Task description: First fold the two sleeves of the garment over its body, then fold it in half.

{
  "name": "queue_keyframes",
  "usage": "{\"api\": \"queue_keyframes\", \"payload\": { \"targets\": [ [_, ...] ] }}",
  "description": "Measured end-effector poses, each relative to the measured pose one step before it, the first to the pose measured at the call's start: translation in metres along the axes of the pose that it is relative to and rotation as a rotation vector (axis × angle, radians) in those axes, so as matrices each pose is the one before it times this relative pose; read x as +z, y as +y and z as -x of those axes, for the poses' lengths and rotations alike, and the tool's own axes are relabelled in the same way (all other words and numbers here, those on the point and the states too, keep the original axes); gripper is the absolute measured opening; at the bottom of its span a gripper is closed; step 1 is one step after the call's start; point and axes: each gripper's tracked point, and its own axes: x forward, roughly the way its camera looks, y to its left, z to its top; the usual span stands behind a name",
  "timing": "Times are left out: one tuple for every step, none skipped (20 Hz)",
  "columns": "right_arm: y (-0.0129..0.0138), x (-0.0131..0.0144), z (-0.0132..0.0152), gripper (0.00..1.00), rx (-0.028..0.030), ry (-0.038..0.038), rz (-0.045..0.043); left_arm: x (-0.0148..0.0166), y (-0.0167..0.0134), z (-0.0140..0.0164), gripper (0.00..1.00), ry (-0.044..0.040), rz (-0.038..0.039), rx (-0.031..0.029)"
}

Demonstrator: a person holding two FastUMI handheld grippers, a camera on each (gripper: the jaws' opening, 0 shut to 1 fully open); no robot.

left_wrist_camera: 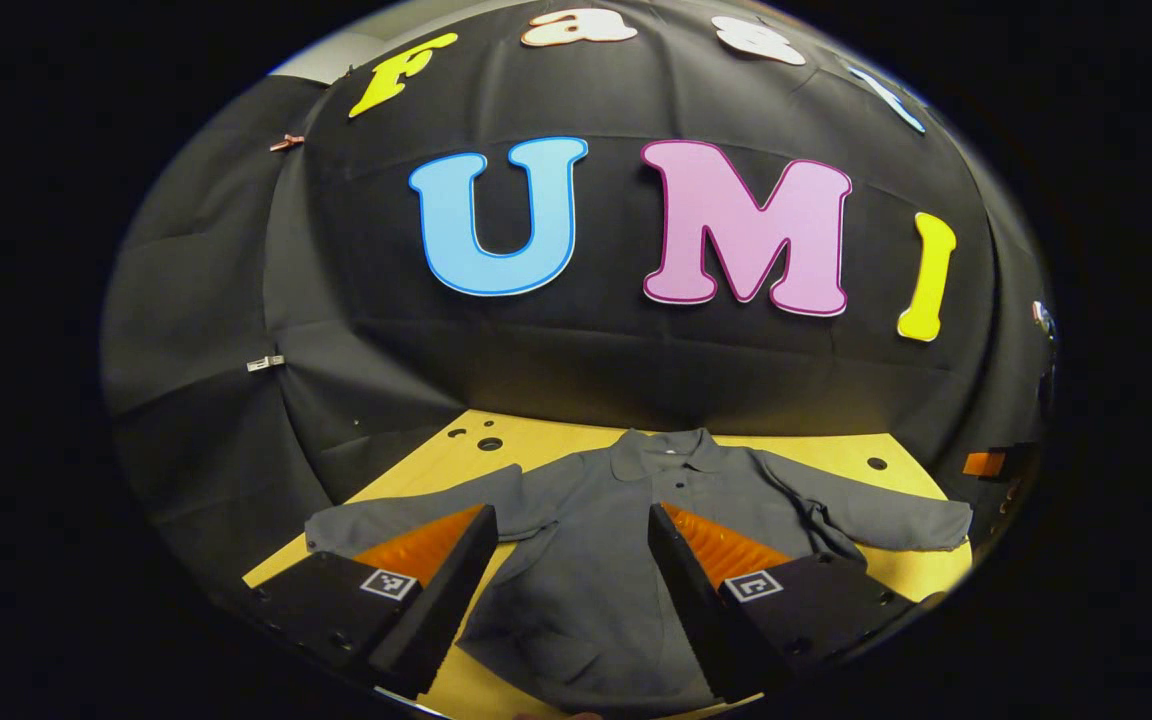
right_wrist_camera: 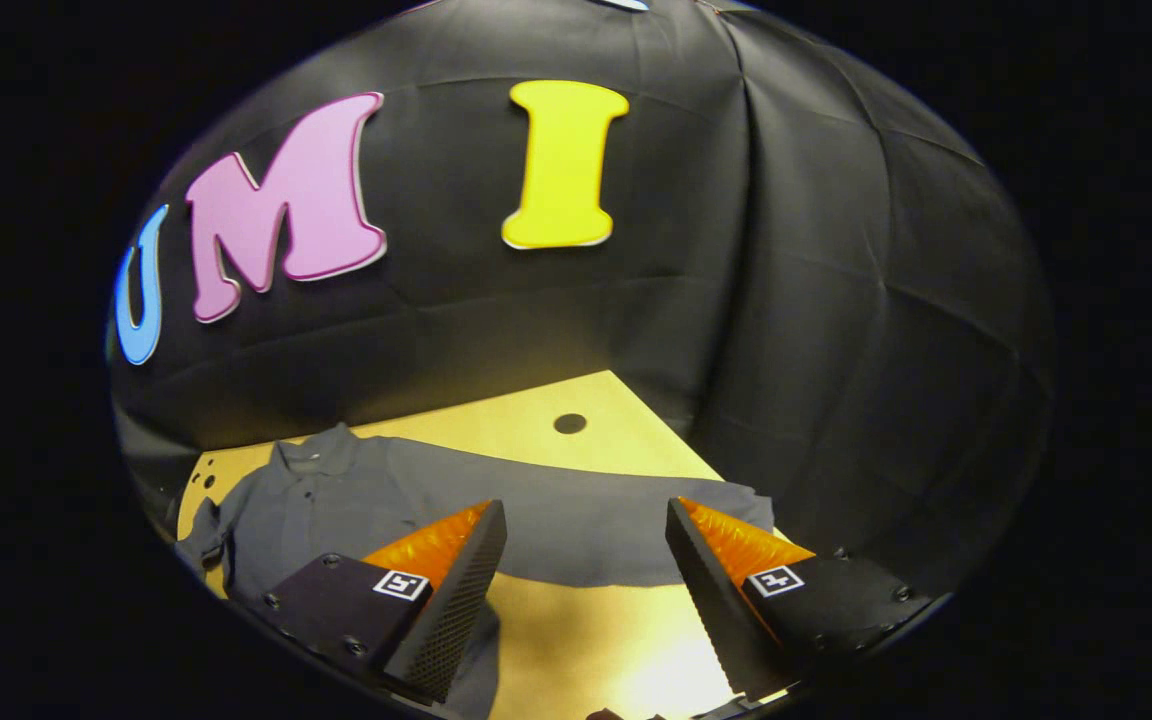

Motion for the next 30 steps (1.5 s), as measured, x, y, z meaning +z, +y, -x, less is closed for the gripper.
{"api": "queue_keyframes", "payload": {
  "targets": [
    [-0.01034, -0.00718, -0.00985, 0.99, -0.01043, 0.02093, 0.00302, -0.00195, -0.00403, 0.00207, 0.96, 0.00131, -0.00742, -0.00048],
    [-0.01111, -0.00684, -0.01122, 0.99, -0.01559, 0.01975, 0.00746, -0.00554, -0.00451, 0.00099, 0.96, 0.00370, -0.00882, -0.00195],
    [-0.01230, -0.00606, -0.01115, 0.99, -0.01967, 0.01930, 0.00377, -0.00351, -0.00315, 0.00164, 0.96, 0.00882, -0.00889, 0.00016],
    [-0.01164, -0.00705, -0.00862, 0.99, -0.01545, 0.02285, -0.00609, -0.00585, -0.00366, 0.00348, 0.96, 0.01325, -0.00367, -0.00170],
    [-0.00961, -0.00522, -0.00786, 0.99, -0.00877, 0.02352, -0.01254, -0.00373, -0.00374, 0.00298, 0.96, 0.00813, 0.00223, -0.00377],
    [-0.00783, -0.00551, -0.00790, 0.99, -0.00371, 0.02240, -0.00814, -0.00361, -0.00344, 0.00093, 0.96, 0.00590, 0.00172, -0.00141],
    [-0.00933, -0.00437, -0.00913, 0.99, -0.00995, 0.02011, -0.00121, -0.00264, -0.00254, 0.00120, 0.96, 0.00745, -0.00569, 0.00145],
    [-0.01200, -0.00526, -0.00663, 0.99, -0.01497, 0.02070, 0.00118, -0.00320, -0.00039, 0.00168, 0.96, 0.00738, -0.01522, 0.00747],
    [-0.00875, -0.00398, -0.00655, 0.99, -0.01056, 0.01789, -0.00461, -0.00149, -0.00128, 0.00095, 0.95, 0.00221, -0.01656, 0.00506],
    [-0.00516, -0.00582, -0.01093, 0.99, -0.00517, 0.02025, -0.01018, -0.00195, -0.00336, -0.00002, 0.95, 0.00228, -0.01086, -0.00243],
    [-0.00659, -0.00404, -0.00735, 0.99, -0.00756, 0.01943, -0.01076, 0.00029, -0.00335, -0.00001, 0.95, 0.00194, -0.00499, -0.00732],
    [-0.00722, -0.00240, -0.00392, 0.99, -0.00845, 0.01512, -0.01018, -0.00131, -0.00358, -0.00049, 0.96, 0.00315, -0.00398, -0.00763],
    [-0.00555, -0.00180, -0.00469, 0.99, -0.00914, 0.01069, -0.00625, -0.00004, -0.00364, -0.00097, 0.95, 0.00412, -0.00477, -0.00684],
    [-0.00153, -0.00312, -0.00684, 0.99, -0.00331, 0.01867, -0.00544, -0.00062, -0.00282, -0.00050, 0.95, 0.00413, -0.00525, -0.00856],
    [0.00023, -0.00439, -0.00568, 0.99, 0.01202, 0.01983, -0.00357, -0.00071, -0.00395, -0.00069, 0.96, 0.00415, -0.00773, -0.00542],
    [-0.00246, -0.00292, -0.00359, 1.00, 0.00304, 0.01079, -0.00019, -0.00187, -0.00195, -0.00165, 0.97, 0.00876, -0.00867, -0.00162],
    [-0.00475, -0.00321, -0.00474, 1.00, -0.00529, 0.01332, 0.00229, -0.00173, -0.00265, -0.00070, 0.98, 0.01041, -0.00411, -0.00371],
    [-0.00183, -0.00427, -0.00448, 1.00, -0.00642, 0.01270, -0.00039, -0.00153, -0.00490, -0.00081, 0.98, 0.00637, -0.00102, -0.01201],
    [0.00153, -0.00174, -0.00605, 1.00, -0.00238, 0.01366, -0.00553, 0.00056, -0.00436, -0.00036, 0.98, 0.00444, -0.00561, -0.01016],
    [-0.00121, -0.00063, -0.00429, 1.00, -0.00271, 0.01092, -0.00847, -0.00042, -0.00222, -0.00019, 0.98, 0.00278, -0.01068, -0.01049],
    [-0.00240, 0.00022, -0.00445, 1.00, -0.00349, 0.00882, -0.01072, 0.00175, -0.00418, -0.00156, 0.98, -0.00220, -0.01443, -0.00928],
    [-0.00570, -0.00333, -0.00380, 1.00, -0.00672, 0.00781, -0.01296, 0.00174, -0.00263, -0.00054, 0.98, -0.00646, -0.01406, -0.00422],
    [-0.00535, -0.00226, -0.00435, 1.00, -0.00980, 0.00932, -0.01382, 0.00343, -0.00150, 0.00047, 0.98, -0.00616, -0.01044, -0.00335],
    [-0.00281, -0.00346, -0.00377, 1.00, -0.00249, 0.01350, -0.01365, 0.00055, -0.00159, 0.00066, 0.98, -0.00310, -0.00557, -0.00479],
    [-0.00099, -0.00222, -0.00440, 1.00, 0.00152, 0.01291, -0.00609, -0.00002, -0.00218, -0.00015, 0.98, 0.00216, -0.00184, -0.00389],
    [-0.00264, -0.00350, -0.00440, 1.00, -0.00290, 0.01248, 0.00521, -0.00202, -0.00138, -0.00115, 0.98, 0.00888, 0.00489, -0.00242],
    [-0.00217, -0.00443, -0.00242, 0.99, -0.00403, 0.01084, 0.01195, -0.00154, -0.00195, -0.00053, 0.98, 0.01248, 0.00996, -0.00307],
    [0.00301, 0.00112, 0.00714, 1.00, -0.00353, 0.00749, 0.01806, -0.00141, -0.00221, -0.00173, 0.98, 0.01007, 0.00873, -0.00137],
    [0.00061, 0.00698, 0.00248, 1.00, -0.00048, -0.01882, 0.01014, -0.00035, -0.00197, -0.00098, 0.98, 0.01012, 0.00596, -0.00260],
    [0.00021, -0.00622, -0.00432, 1.00, 0.00678, 0.00940, 0.00340, -0.00037, -0.00075, 0.00060, 0.98, 0.00281, 0.00371, 0.00177]
  ]
}}
